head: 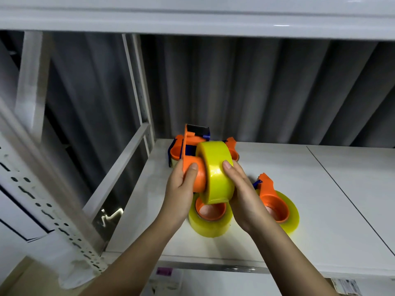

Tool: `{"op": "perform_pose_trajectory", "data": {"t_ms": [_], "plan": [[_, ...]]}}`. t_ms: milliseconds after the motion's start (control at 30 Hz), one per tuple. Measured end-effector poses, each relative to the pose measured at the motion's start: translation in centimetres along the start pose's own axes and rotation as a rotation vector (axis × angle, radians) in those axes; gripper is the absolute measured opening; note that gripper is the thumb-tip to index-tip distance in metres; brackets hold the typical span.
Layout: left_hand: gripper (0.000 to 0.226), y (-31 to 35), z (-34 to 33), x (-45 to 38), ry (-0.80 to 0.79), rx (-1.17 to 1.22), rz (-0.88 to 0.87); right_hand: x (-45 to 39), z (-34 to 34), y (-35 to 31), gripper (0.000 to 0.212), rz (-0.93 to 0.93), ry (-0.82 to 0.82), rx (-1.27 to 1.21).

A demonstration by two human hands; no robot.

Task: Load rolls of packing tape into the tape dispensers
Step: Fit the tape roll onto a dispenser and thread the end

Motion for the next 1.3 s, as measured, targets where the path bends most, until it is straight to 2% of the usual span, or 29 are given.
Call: {"op": "perform_pose_trajectory", "data": {"t_ms": [67,133,200,267,400,567,733,900,1033,1167,1233,1300], "plan": [[0.024,0.2,-0.3,-0.3,0.007,0.053,0.025,-0.1,0.2,0.0,0.044,-0.022,-0.01,0.023],[0.02,0.4,-0.4,-0.6,0.037,0.136,0.076,-0.4,0.6,0.4,0.06,-0.06,-0.009,0.041],[0.021,0.5,-0.6,-0.8,0.066,0.214,0.114,-0.6,0.6,0.8,0.077,-0.091,-0.008,0.094],[0.024,0.6,-1.1,-0.8,0.078,0.268,0.143,-0.7,0.5,1.1,0.085,-0.092,0.009,0.112],[0.027,0.5,-2.3,-0.5,0.042,0.405,0.218,-0.9,0.5,1.1,0.061,-0.01,0.084,0.048],[0.041,0.6,-3.5,0.1,-0.073,0.43,0.216,-0.9,-0.1,1.7,0.068,0.01,0.043,0.115],[0.042,0.7,-4.0,-0.1,-0.067,0.408,0.184,-0.9,-0.6,1.6,0.062,0.061,0.101,0.152],[0.041,0.8,-4.1,0.1,-0.04,0.359,0.198,-1.2,-0.5,1.9,0.066,0.04,0.116,0.145],[0.068,0.8,-3.9,0.3,-0.053,0.305,0.15,-1.5,-0.3,2.5,0.068,0.003,0.055,0.098],[0.082,0.4,-3.9,0.3,-0.103,0.212,0.109,-1.4,-0.7,2.9,0.071,-0.013,0.067,0.134],[0.077,0.3,-3.8,0.2,-0.142,0.172,0.093,-1.0,-0.8,2.7,0.064,0.022,0.082,0.207],[0.055,0.1,-3.3,0.1,-0.156,0.143,0.101,-0.8,-0.5,2.2,0.059,0.026,0.047,0.175]]}}
Point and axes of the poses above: each hand's wrist, its own x-axis away from the middle knuckle, its own z-axis out of the back of the hand, y = z × x, the point moved 3 cm from there along -x, towards the middle knuckle, and after that the axes turned 10 degrees about -y, right-handed, at the moved point
